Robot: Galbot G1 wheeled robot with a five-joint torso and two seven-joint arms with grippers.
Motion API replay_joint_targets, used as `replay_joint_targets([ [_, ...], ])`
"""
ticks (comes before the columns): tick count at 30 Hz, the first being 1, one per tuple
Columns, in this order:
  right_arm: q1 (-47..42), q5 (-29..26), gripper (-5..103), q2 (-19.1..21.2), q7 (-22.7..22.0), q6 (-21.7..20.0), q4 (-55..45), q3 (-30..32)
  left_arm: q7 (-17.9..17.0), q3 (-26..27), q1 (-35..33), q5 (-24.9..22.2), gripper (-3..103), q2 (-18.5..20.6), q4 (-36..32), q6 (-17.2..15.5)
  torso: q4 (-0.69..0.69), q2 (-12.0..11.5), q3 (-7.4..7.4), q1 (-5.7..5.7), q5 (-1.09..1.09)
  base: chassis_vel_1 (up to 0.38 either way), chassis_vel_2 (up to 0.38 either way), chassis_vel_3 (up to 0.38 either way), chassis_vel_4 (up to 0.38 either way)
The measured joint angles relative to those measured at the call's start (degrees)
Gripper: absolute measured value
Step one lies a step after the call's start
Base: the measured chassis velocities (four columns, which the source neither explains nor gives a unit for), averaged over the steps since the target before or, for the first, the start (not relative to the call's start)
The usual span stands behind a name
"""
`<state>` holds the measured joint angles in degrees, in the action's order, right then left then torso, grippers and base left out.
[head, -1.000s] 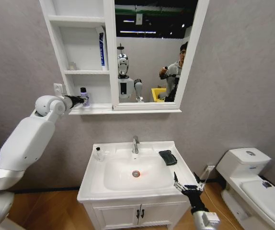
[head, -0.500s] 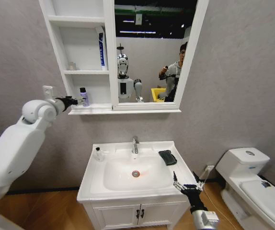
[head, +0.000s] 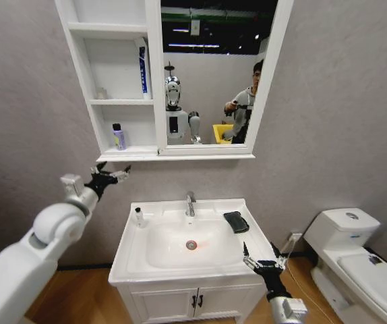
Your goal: Move facial cleanser and shampoo from washbasin to cabinet, then wipe washbasin with towel.
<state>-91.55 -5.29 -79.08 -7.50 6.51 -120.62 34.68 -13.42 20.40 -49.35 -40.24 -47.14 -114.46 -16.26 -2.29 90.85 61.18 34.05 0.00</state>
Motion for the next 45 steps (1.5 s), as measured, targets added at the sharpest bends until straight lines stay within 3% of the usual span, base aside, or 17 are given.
replay_joint_targets([
  [2,-0.17,-0.41,100,0.2,-0.01,0.06,-0.11,0.35,0.94,-1.17,-3.36,7.11,100,-4.35,3.64,4.61,0.0,0.0,0.0,0.01,-0.01,0.0,0.0,0.0,0.0],
  [3,-0.17,-0.41,100,0.2,-0.01,0.06,-0.11,0.35,0.94,-1.17,-3.36,7.11,100,-4.35,3.64,4.61,0.0,0.0,0.0,0.01,-0.01,0.0,0.0,0.0,0.0],
  [6,-0.28,-0.92,100,0.46,-0.06,0.21,-0.14,0.79,2.38,-2.35,-6.84,15.13,100,-9.94,10.37,9.09,0.0,-0.01,0.01,0.02,0.0,0.0,0.0,0.0,0.0],
  [12,0.23,-1.61,100,1.01,-0.1,0.22,0.22,1.09,2.12,-3.63,-8.06,20.98,100,-15.64,18.67,12.74,0.0,-0.01,0.01,0.02,0.01,0.0,0.0,0.0,0.0],
  [22,0.62,-1.84,100,1.22,-0.15,0.04,0.55,1.07,2.22,-5.28,-2.84,23.01,100,-20.72,27.73,14.03,0.0,-0.01,0.01,0.02,0.02,0.0,0.0,0.0,0.0],
  [27,0.94,-2.08,100,1.74,-0.14,-0.01,0.9,0.72,3.26,-3.85,1.44,24.7,100,-24.13,35.81,15.7,0.0,-0.01,0.01,0.02,0.0,0.0,0.0,0.0,0.0],
  [36,0.96,-2.67,100,2.52,-0.1,-0.01,1.12,1.15,4.32,-2.34,4.13,25.06,102,-25.93,41.56,16.29,0.01,-0.01,0.01,0.02,0.01,0.0,0.0,0.0,0.0],
  [40,0.91,-2.7,100,2.55,-0.09,-0.01,1.11,1.23,5.88,-2.03,5.31,24.61,96,-26.55,43.23,16.29,0.0,-0.01,0.01,0.02,0.0,0.0,0.0,0.0,0.0],
  [41,0.85,-2.71,100,2.55,-0.1,0.0,1.07,1.28,6.29,-1.95,5.61,24.35,90,-26.74,43.48,16.29,0.0,-0.01,0.01,0.02,0.0,0.0,0.0,0.0,0.0],
  [43,0.8,-2.71,100,2.55,-0.1,0.02,0.98,1.34,6.72,-1.91,5.89,24.07,90,-26.93,43.66,16.26,0.0,-0.01,0.01,0.02,0.0,0.0,0.0,0.0,0.0],
  [45,0.69,-2.73,100,2.56,-0.1,0.06,0.9,1.46,7.33,-1.9,6.2,23.89,79,-27.06,43.84,16.16,-0.01,-0.01,0.01,0.02,0.0,0.0,0.0,0.0,0.0],
])
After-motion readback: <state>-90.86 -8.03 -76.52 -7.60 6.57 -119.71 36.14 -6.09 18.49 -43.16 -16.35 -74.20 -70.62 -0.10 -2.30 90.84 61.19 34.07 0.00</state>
